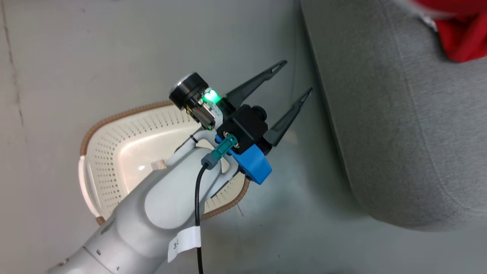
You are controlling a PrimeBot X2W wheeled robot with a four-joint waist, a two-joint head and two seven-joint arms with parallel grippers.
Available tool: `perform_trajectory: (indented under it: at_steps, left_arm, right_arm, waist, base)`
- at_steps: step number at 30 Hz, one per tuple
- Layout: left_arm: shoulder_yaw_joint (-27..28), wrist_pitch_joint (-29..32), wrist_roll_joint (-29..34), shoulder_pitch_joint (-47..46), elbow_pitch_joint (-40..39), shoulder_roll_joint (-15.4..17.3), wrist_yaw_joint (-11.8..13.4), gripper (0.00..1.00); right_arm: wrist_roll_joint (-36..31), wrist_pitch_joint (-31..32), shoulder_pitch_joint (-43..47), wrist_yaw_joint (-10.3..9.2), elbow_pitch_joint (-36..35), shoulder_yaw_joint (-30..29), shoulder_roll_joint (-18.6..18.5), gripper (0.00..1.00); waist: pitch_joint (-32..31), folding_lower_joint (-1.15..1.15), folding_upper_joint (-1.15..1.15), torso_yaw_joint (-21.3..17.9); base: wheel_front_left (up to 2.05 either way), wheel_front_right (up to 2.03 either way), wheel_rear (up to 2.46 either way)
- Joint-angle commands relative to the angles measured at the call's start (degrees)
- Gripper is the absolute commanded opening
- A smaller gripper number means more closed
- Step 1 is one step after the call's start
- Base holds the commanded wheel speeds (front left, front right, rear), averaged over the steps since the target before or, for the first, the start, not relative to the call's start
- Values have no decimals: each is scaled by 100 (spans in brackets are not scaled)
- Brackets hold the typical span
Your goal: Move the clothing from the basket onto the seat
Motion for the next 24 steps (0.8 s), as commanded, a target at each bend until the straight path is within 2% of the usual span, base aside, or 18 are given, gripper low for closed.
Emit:
perform_trajectory:
  at_steps: [1, 7, 11, 17, 24]
  left_arm:
    - [21, -15, 51, -131, -24, 59, -7, 100]
    - [49, -15, 184, -478, -134, 164, -7, 100]
    - [45, -11, 221, -638, -166, 234, -7, 100]
    - [-12, -4, 234, -709, -182, 289, -4, 100]
    - [-37, -7, 191, -717, -223, 340, 17, 100]
  right_arm:
    - [12, -2, -202, 1, -9, -141, -124, 0]
    - [6, -2, -1046, 1, 801, -938, -1101, 0]
    - [-143, -2, -1066, 1, 1451, -1158, -1374, 0]
    - [-487, -3, -637, 1, 2260, -1263, -1054, 0]
    - [-695, -3, -82, 1, 2895, -1331, -606, 0]
  waist:
    - [452, 0, 0, 76]
    - [1075, 0, 0, 54]
    - [1379, 0, 0, 7]
    - [1595, 0, 0, -75]
    - [1635, 0, 0, -51]
  base:
    - [0, 0, 0]
    - [0, 0, 0]
    - [0, 0, 0]
    - [0, 0, 0]
    - [0, 0, 0]
